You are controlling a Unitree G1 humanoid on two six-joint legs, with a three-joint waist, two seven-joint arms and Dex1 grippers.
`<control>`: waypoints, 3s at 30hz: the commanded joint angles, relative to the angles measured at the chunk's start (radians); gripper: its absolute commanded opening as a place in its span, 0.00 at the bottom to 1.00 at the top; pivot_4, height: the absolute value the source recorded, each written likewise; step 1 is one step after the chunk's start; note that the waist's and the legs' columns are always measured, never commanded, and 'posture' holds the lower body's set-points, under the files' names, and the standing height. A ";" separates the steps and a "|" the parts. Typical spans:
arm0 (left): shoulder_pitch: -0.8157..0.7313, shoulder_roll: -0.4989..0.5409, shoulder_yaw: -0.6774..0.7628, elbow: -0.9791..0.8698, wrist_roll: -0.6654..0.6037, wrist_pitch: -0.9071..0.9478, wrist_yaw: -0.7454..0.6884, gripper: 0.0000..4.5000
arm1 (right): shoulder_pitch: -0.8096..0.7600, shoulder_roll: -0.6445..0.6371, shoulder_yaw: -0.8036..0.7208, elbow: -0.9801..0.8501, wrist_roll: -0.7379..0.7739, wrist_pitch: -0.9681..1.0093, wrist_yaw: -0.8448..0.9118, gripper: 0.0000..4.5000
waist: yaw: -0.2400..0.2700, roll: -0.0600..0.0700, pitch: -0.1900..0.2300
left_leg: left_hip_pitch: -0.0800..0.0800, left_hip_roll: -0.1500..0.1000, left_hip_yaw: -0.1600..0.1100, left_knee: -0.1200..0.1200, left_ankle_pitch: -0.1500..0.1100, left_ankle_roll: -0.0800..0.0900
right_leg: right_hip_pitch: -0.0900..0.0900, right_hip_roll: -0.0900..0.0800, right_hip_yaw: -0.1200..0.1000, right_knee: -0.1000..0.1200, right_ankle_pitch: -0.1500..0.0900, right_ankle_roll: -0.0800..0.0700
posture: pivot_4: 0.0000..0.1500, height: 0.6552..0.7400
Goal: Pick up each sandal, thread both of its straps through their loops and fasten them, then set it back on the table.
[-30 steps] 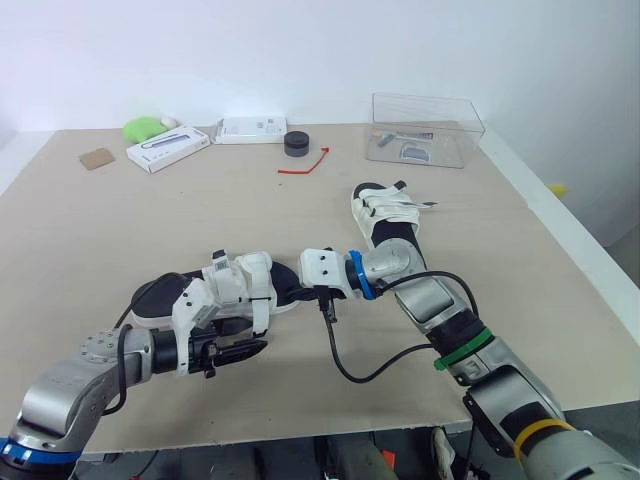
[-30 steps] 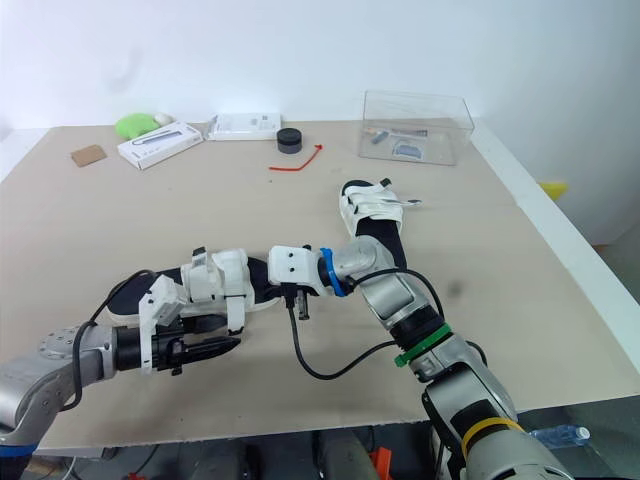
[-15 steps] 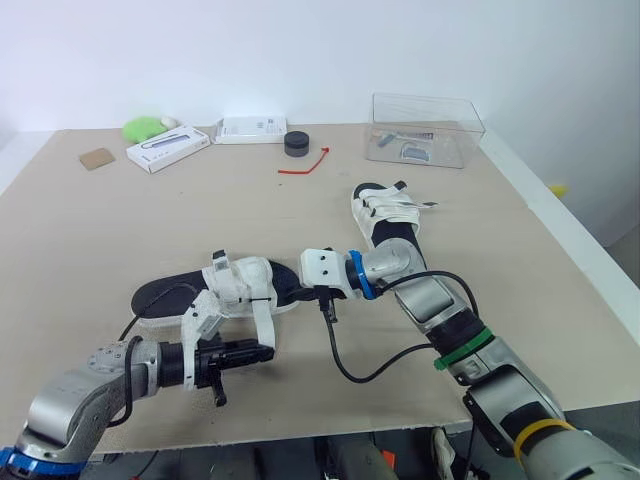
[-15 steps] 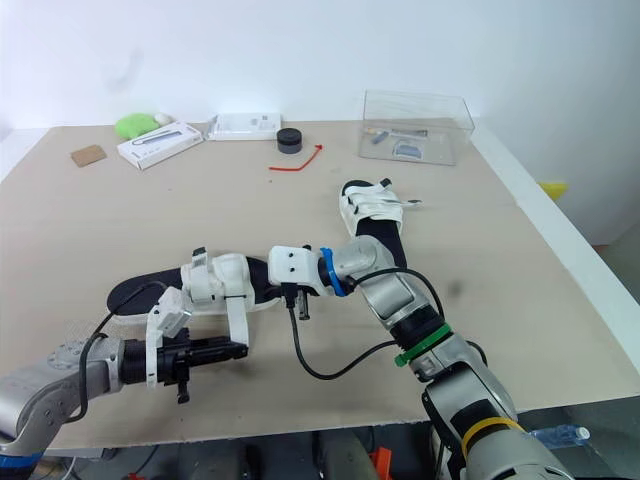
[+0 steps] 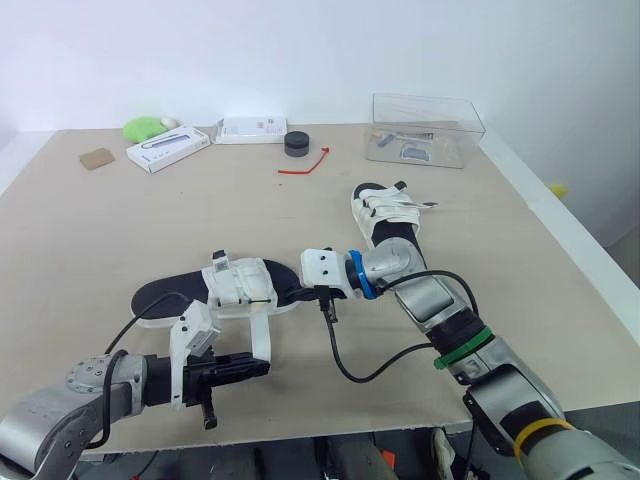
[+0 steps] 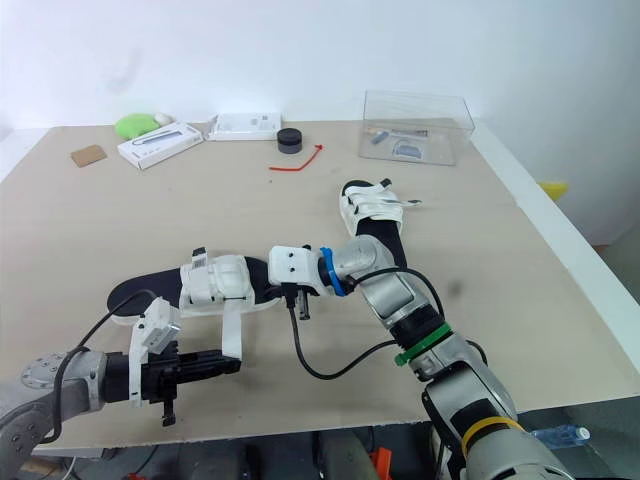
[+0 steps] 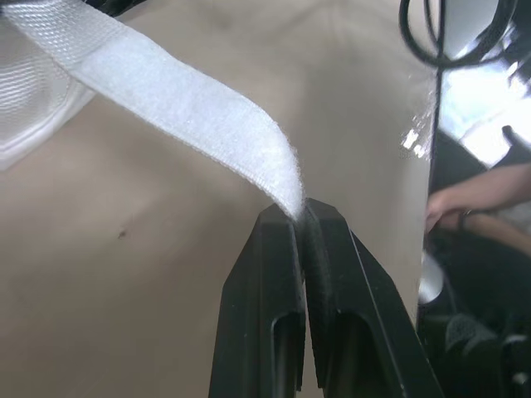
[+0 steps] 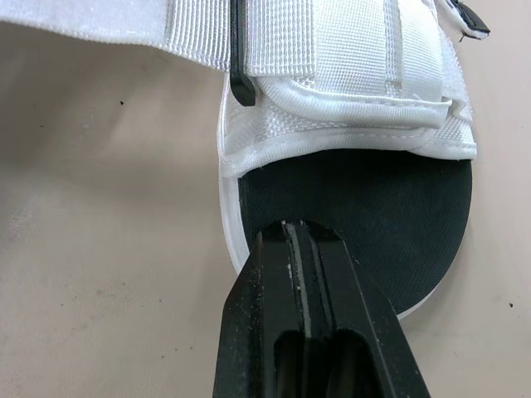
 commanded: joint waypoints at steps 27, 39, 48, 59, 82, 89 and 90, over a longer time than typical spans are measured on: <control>-0.390 0.069 -0.303 0.524 0.998 -1.692 -0.040 0.78 | 0.007 -0.017 0.021 0.027 -0.032 -0.015 0.018 0.00 | 0.001 0.001 0.000 | 0.000 0.001 0.009 -0.001 -0.002 0.004 | 0.000 -0.002 0.003 -0.001 0.002 0.001 | 1.00 0.84; -0.341 0.092 -0.273 0.326 0.476 -1.122 -0.101 0.01 | 0.015 -0.029 0.019 0.011 -0.034 -0.005 0.015 0.00 | 0.001 0.001 0.000 | 0.000 0.001 0.008 0.000 -0.002 0.004 | 0.000 -0.003 0.002 -0.001 0.001 0.003 | 1.00 0.84; -0.553 0.066 -0.029 0.437 -0.392 -0.110 0.089 0.01 | 0.001 -0.016 0.025 0.034 -0.036 -0.015 0.014 0.00 | -0.001 0.001 0.001 | 0.000 0.001 0.001 0.001 -0.002 0.004 | 0.001 0.003 -0.004 0.000 0.000 0.004 | 1.00 0.84; -0.669 -0.014 -0.056 0.751 -0.307 0.120 -0.045 0.01 | -0.003 -0.017 0.017 0.038 -0.036 -0.015 0.010 0.00 | 0.001 0.001 0.001 | -0.001 -0.001 0.000 0.001 -0.002 0.002 | 0.001 0.003 -0.005 0.000 -0.002 -0.001 | 1.00 0.84; -0.817 -0.125 -0.132 0.998 0.111 0.031 -0.258 0.27 | 0.010 -0.022 0.012 0.010 -0.031 0.010 0.000 0.00 | 0.002 0.001 0.001 | -0.001 -0.002 0.000 0.002 -0.001 0.001 | 0.002 0.002 -0.004 0.001 -0.001 0.000 | 1.00 0.84; -0.832 -0.102 -0.072 0.975 0.150 -0.054 -0.272 0.69 | 0.011 -0.023 0.013 0.008 -0.033 0.010 -0.002 0.00 | 0.001 0.001 0.001 | -0.002 -0.002 0.000 0.002 -0.001 0.001 | 0.002 0.001 -0.004 0.001 -0.001 0.001 | 1.00 0.84; -0.841 -0.096 -0.062 0.980 0.158 -0.071 -0.271 0.69 | 0.012 -0.023 0.013 0.008 -0.033 0.010 -0.002 0.00 | 0.001 0.001 0.001 | -0.002 -0.002 0.000 0.002 -0.001 0.001 | 0.002 0.000 -0.004 0.001 -0.001 0.001 | 1.00 0.84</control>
